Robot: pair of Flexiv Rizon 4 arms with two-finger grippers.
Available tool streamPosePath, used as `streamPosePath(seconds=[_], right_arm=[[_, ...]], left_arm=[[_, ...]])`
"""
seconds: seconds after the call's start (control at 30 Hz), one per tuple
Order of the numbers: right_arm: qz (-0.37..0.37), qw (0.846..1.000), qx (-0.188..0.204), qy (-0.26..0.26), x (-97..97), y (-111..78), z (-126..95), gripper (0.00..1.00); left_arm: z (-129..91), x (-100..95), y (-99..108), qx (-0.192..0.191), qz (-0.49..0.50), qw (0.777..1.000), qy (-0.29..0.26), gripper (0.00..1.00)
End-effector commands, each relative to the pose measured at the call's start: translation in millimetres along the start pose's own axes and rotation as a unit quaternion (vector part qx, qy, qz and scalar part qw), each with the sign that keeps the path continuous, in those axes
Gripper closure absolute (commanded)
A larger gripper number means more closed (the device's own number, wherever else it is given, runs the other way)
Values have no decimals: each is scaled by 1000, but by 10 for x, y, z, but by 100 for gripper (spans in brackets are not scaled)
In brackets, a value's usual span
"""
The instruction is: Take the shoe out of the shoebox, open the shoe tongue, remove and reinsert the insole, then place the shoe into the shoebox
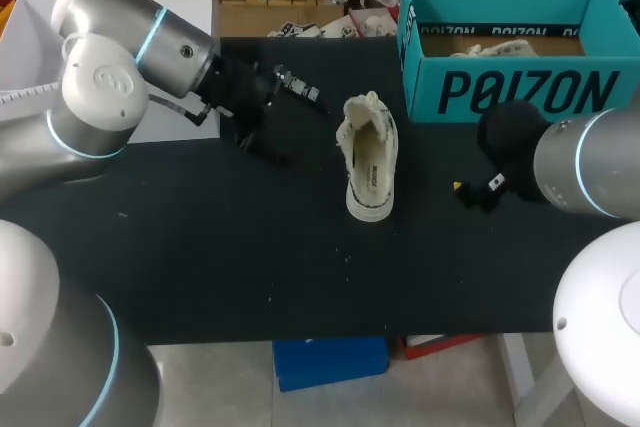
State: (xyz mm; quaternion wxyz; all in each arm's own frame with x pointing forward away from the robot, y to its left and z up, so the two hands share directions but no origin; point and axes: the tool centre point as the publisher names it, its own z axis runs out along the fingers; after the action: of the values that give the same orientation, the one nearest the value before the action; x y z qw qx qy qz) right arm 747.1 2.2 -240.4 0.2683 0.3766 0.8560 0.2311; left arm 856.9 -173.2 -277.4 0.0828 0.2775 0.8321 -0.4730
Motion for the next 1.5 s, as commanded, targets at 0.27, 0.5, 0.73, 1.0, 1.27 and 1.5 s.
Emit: streamPosePath(seconds=[0.27,0.5,0.73,1.0,1.27,1.5], right_arm=[[0,1000,-1,0,5,-9,11,0],[0,1000,-1,0,5,-9,11,0],[0,1000,-1,0,5,-9,11,0],[0,1000,-1,0,5,-9,11,0],[0,1000,-1,0,5,-9,11,0],[0,1000,-1,0,5,-9,11,0]], left_arm=[[-110,-233,162,-21,-48,994,-95,23],[-124,-636,319,-45,-32,990,-131,83],[-51,-991,467,-65,-31,987,-147,100],[145,-1257,674,-78,-49,985,-144,100],[443,-1349,812,-81,-62,987,-125,100],[620,-1400,852,-79,-67,988,-114,100]])
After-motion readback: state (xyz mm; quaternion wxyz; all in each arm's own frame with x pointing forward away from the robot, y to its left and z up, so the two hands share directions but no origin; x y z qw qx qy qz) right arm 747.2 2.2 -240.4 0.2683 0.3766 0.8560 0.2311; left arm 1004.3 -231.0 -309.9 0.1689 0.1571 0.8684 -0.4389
